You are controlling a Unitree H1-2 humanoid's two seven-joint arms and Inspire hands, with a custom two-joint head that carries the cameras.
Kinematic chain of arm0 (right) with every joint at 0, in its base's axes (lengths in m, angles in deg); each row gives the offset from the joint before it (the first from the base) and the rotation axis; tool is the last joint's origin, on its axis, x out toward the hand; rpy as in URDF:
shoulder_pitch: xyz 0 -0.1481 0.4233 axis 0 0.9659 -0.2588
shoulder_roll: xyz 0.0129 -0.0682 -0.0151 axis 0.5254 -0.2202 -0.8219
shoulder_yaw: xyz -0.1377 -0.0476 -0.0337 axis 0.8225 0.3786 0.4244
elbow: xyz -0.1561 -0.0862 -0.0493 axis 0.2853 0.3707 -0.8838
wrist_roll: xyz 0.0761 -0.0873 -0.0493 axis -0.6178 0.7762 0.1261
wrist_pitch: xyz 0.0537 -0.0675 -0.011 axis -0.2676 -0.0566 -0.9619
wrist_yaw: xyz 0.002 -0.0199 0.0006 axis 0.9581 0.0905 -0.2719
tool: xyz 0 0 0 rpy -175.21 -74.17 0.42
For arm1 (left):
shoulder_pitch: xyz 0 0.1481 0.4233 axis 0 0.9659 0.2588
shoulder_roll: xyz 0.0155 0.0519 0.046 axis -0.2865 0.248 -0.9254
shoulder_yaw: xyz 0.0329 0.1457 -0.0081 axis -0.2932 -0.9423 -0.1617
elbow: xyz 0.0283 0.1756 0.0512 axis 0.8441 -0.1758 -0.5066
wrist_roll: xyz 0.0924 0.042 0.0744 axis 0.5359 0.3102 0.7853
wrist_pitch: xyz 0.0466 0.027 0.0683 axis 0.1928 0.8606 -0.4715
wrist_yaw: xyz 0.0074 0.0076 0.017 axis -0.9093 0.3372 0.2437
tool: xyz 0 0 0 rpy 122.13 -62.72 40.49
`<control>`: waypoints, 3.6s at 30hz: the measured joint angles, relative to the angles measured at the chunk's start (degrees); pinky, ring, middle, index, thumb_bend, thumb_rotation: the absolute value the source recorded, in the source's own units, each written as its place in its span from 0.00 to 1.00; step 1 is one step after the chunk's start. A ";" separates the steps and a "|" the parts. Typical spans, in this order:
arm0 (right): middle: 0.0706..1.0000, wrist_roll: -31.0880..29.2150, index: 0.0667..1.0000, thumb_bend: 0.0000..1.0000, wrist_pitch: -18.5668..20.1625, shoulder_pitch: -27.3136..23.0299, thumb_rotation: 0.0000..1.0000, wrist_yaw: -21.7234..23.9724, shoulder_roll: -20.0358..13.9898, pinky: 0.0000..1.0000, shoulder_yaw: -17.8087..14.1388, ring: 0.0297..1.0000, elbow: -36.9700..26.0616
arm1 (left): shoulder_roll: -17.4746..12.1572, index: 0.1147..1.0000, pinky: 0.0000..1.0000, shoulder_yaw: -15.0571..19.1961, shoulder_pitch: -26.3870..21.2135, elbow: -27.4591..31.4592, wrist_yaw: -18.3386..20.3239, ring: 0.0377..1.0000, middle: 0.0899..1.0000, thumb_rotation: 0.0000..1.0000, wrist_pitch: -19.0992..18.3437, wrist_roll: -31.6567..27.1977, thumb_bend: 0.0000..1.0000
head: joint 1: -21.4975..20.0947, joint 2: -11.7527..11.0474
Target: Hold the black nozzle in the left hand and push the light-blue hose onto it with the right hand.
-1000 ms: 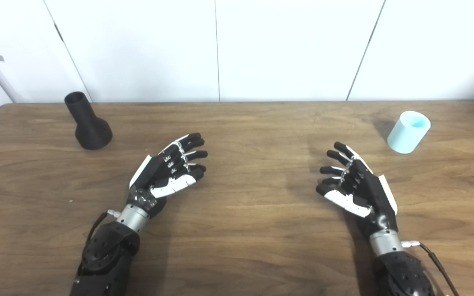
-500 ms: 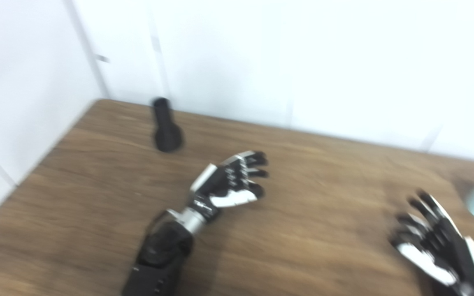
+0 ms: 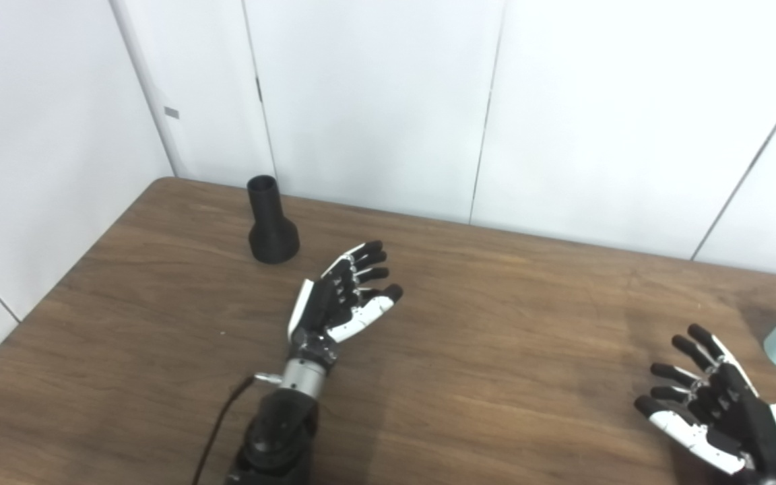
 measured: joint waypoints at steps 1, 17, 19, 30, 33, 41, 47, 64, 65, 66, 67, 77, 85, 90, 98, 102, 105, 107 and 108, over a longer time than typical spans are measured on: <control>0.85 0.00 0.88 0.55 0.10 0.00 0.00 0.00 0.00 0.54 0.02 0.68 -0.19 | -1.47 0.81 0.63 0.46 0.29 0.00 0.27 0.77 0.79 0.26 -0.08 -0.04 0.75 | 0.00 0.00; 0.84 0.44 0.86 0.52 1.31 -1.15 0.00 0.10 0.20 0.56 0.52 0.68 -1.12 | -12.10 0.77 0.73 11.61 1.93 2.36 -2.21 0.79 0.79 0.17 -4.48 -1.38 0.78 | 0.97 -1.49; 0.82 1.28 0.85 0.54 2.50 -1.15 0.00 -0.74 0.86 0.57 0.52 0.67 -1.96 | -12.16 0.79 0.74 12.70 1.48 1.33 -3.59 0.79 0.80 0.17 -4.40 -1.14 0.76 | 0.88 -1.58; 0.83 2.84 0.86 0.53 5.65 -1.04 0.00 -1.26 1.60 0.61 0.89 0.68 -4.19 | -17.70 0.96 0.96 10.04 -0.81 -1.58 -5.27 0.99 0.98 0.24 -5.57 6.69 0.86 | 0.79 -2.11; 0.82 2.92 0.86 0.53 6.26 -1.05 0.00 -1.26 1.60 0.59 0.91 0.66 -4.64 | -18.93 0.98 0.94 9.10 -2.14 -3.16 -3.57 1.00 1.00 0.23 -6.69 6.45 0.88 | 0.70 -2.46; 0.82 2.58 0.86 0.50 7.13 -0.99 0.00 -1.08 1.64 0.58 1.19 0.66 -4.68 | -18.90 1.00 0.97 5.28 -4.26 -9.80 -2.94 1.00 0.99 0.28 -6.49 6.99 0.92 | 0.35 -2.81; 0.82 2.56 0.86 0.50 7.71 -0.96 0.00 -1.09 1.89 0.57 1.37 0.66 -4.75 | -19.06 0.98 0.97 2.24 -8.58 -12.62 -3.02 1.00 1.00 0.31 -8.88 9.74 0.96 | 0.00 -2.64; 0.86 2.26 0.91 0.45 6.95 -0.94 0.00 -0.25 1.53 0.56 1.46 0.70 -4.77 | -18.82 1.00 0.96 -0.39 -18.65 -26.96 -6.39 1.00 1.00 0.37 -7.82 11.39 0.98 | -1.05 -2.46; 0.86 2.27 0.91 0.45 6.97 -0.92 0.00 -0.27 1.53 0.57 1.46 0.70 -4.82 | -18.83 1.00 0.96 -0.54 -18.93 -27.66 -6.77 1.00 1.00 0.37 -7.44 11.45 0.98 | -1.23 -2.46; 0.86 2.34 0.91 0.45 7.03 -0.91 0.00 -0.29 1.53 0.57 1.46 0.70 -4.92 | -18.85 1.00 0.97 -0.78 -19.22 -28.34 -7.20 1.00 1.00 0.37 -7.13 11.50 0.98 | -1.23 -2.46; 0.86 2.37 0.91 0.45 7.06 -0.90 0.00 -0.31 1.53 0.57 1.47 0.70 -5.01 | -18.86 1.00 0.96 -0.93 -19.38 -28.57 -7.40 1.00 1.00 0.38 -6.96 11.55 0.98 | -1.23 -2.46; 0.87 2.44 0.91 0.45 7.08 -0.30 0.00 -0.33 1.51 0.58 1.47 0.71 -5.70 | -19.22 0.99 0.92 -1.48 -20.10 -29.11 -7.31 0.98 0.99 0.34 -6.50 11.02 0.97 | -1.58 -1.76; 0.87 2.50 0.91 0.45 7.69 -0.25 0.00 -0.42 1.54 0.58 1.45 0.72 -6.00 | -19.55 0.96 0.84 -2.05 -20.12 -28.84 -7.01 0.91 0.95 0.30 -6.13 10.81 0.96 | -1.67 -1.49; 0.85 2.89 0.91 0.46 8.58 -0.15 0.00 -0.53 1.55 0.58 1.46 0.70 -7.06 | -19.51 0.94 0.81 -2.47 -20.12 -28.03 -6.87 0.87 0.91 0.29 -6.85 10.80 0.93 | -1.58 -1.23; 0.86 2.83 0.90 0.44 8.59 -0.10 0.00 -0.54 1.59 0.57 1.45 0.72 -7.07 | -19.52 0.87 0.76 -3.74 -20.34 -28.32 -6.81 0.81 0.83 0.17 -6.33 10.96 0.86 | -1.67 -1.23; 0.86 2.64 0.90 0.44 8.53 0.02 0.00 -0.52 1.58 0.56 1.43 0.71 -7.07 | -19.49 0.80 0.65 -5.36 -21.35 -30.24 -9.13 0.72 0.75 0.09 -5.81 13.45 0.85 | -1.76 -1.23; 0.86 2.38 0.90 0.43 8.53 0.08 0.00 -0.50 1.58 0.56 1.42 0.70 -7.14 | -19.33 0.75 0.60 -7.71 -22.99 -33.74 -13.54 0.69 0.73 0.02 -4.31 17.51 0.83 | -1.93 -0.97; 0.86 2.27 0.90 0.43 8.49 0.09 0.00 -0.47 1.57 0.54 1.36 0.70 -7.15 | -18.99 0.68 0.56 -9.55 -23.69 -35.96 -17.12 0.64 0.68 0.00 -3.39 20.45 0.83 | -2.20 -0.79; 0.86 2.23 0.90 0.43 8.48 0.10 0.00 -0.46 1.57 0.54 1.29 0.70 -7.15 | -18.88 0.66 0.54 -10.67 -24.05 -37.38 -19.02 0.61 0.65 0.00 -2.42 22.22 0.82 | -2.28 -0.70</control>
